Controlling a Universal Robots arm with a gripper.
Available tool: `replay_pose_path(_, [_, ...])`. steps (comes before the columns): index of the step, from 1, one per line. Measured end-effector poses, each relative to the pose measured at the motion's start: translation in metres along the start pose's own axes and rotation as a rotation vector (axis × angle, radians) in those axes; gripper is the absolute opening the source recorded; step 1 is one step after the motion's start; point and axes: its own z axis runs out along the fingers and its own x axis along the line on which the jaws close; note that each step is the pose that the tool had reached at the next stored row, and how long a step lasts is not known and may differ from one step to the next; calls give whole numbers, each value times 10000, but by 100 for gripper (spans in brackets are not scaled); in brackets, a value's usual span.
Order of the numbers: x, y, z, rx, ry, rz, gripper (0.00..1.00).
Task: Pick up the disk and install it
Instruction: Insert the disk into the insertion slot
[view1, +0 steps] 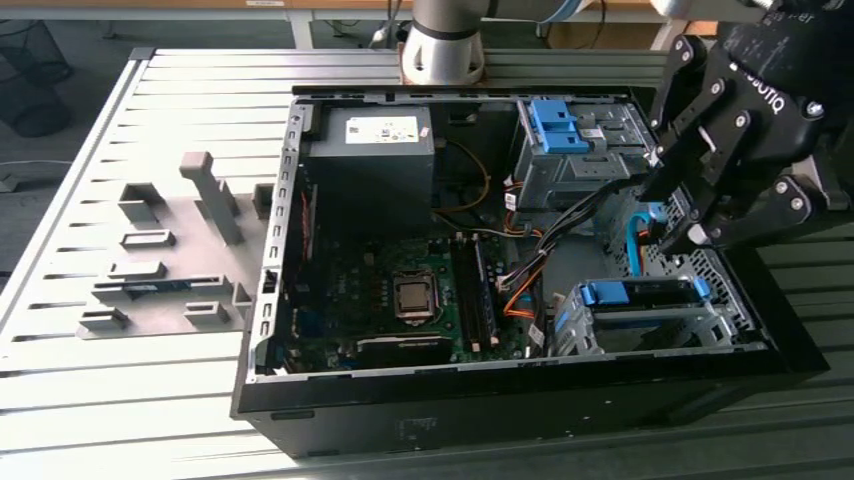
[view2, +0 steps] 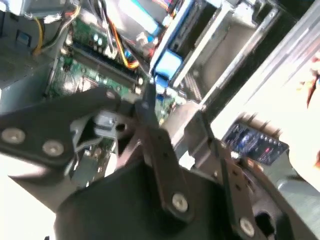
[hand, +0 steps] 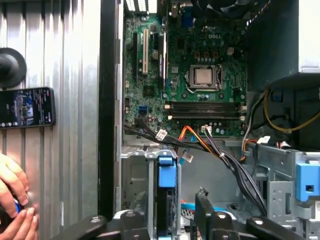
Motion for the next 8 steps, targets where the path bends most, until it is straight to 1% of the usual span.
replay_pose_path(6, [2, -2, 108, 0, 2, 0, 49])
replay_pose_path(8, [2, -3, 144, 0, 3, 0, 36])
